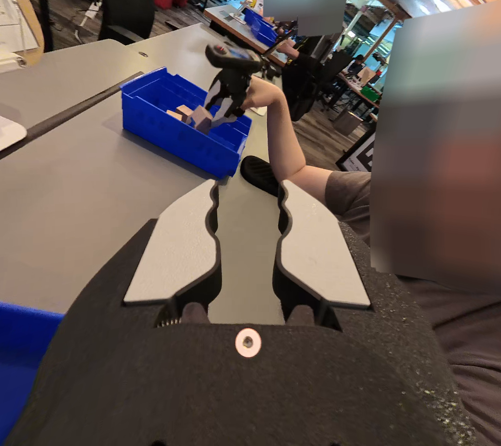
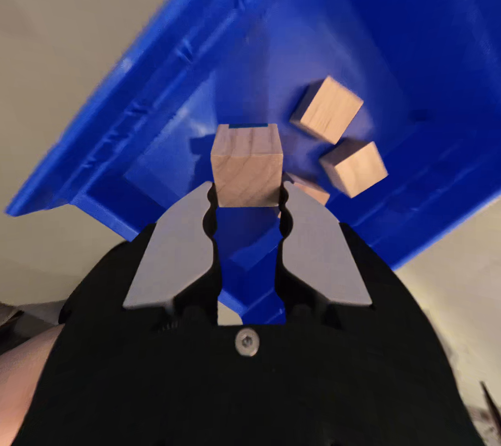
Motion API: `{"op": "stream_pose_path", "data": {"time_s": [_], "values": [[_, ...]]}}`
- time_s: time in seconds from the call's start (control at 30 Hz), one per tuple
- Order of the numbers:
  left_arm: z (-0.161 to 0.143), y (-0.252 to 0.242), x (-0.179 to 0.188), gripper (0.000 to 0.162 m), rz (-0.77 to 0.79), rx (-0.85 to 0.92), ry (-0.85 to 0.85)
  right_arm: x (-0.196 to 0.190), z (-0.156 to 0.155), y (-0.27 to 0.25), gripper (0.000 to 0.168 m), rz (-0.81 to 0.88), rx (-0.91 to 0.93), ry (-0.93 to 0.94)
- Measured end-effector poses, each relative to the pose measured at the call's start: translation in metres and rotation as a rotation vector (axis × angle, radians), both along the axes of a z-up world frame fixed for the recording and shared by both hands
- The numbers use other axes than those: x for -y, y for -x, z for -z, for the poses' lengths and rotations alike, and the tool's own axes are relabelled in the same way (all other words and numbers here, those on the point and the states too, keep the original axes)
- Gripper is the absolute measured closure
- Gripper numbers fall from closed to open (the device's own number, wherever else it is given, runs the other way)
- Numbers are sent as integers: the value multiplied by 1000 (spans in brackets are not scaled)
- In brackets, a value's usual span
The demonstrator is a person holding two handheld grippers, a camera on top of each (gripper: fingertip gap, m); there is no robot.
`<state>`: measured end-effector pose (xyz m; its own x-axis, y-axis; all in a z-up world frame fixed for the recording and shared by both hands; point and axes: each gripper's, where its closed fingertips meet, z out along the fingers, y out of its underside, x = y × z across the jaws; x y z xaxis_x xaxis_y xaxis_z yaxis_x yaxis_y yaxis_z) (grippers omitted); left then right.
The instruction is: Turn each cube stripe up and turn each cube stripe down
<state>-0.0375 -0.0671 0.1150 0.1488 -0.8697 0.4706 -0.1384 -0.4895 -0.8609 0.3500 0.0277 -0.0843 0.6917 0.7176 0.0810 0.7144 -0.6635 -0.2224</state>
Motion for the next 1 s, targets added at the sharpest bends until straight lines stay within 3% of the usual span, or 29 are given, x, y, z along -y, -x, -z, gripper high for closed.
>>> {"op": "stream_pose_path", "data": {"time_s": [0.2,0.43,0.57,0.7,0.83,1.0], "values": [[3,17,-9,123,-108,-50,-5,-2,48,-14,123,47,105,182],[53,83,-34,122,-457,-489,-15,-4,60,-17,123,31,165,212],[81,113,-31,123,-528,-646,74,-11,54,-16,118,30,157,157],[105,121,-27,124,-507,-749,168,-18,38,-14,108,25,134,69],[126,127,-32,124,-494,-901,148,-18,22,-13,107,9,138,-4],[162,145,-30,123,-465,-1086,237,-15,6,-6,108,-31,127,-61]]}}
